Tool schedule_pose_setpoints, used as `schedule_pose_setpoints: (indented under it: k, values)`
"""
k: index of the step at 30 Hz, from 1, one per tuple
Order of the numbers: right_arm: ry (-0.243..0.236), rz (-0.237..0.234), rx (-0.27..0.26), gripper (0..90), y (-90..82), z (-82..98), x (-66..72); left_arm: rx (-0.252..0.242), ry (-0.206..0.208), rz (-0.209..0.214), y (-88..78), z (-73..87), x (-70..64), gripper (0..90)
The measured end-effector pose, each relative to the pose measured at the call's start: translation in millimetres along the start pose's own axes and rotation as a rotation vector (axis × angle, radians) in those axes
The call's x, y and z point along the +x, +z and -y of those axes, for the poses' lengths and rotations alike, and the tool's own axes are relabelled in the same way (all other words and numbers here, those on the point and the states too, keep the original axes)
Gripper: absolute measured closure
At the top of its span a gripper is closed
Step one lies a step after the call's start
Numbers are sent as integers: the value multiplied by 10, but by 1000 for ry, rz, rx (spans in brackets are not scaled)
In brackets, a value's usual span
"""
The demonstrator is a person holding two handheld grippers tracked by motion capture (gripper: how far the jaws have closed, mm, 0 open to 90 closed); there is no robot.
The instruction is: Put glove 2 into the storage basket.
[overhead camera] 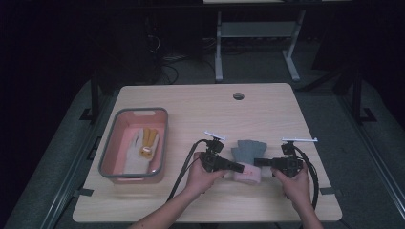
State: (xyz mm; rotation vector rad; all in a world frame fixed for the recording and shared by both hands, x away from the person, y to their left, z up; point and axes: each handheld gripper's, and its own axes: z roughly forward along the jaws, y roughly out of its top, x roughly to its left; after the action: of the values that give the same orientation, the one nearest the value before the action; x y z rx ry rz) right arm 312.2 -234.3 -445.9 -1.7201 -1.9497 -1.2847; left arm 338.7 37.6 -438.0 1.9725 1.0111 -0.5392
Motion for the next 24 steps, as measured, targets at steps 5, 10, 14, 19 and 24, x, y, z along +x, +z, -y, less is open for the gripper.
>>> schedule_pose_setpoints:
  k: [5,10,14,19,24]
  values:
    - [-6,-14,4,777,37,-58,94,-17,2,-3,-112,-6,2,671]
    - [-25,-18,8,778,84,-119,186,-34,-2,0,-229,-5,22,671]
    - [-34,-27,20,777,135,-167,269,-41,-14,0,-331,10,44,672]
    - [-49,-29,24,777,184,-213,356,-60,-14,-3,-426,23,64,672]
    - [-64,-35,33,776,239,-241,425,-61,-13,-8,-519,38,84,672]
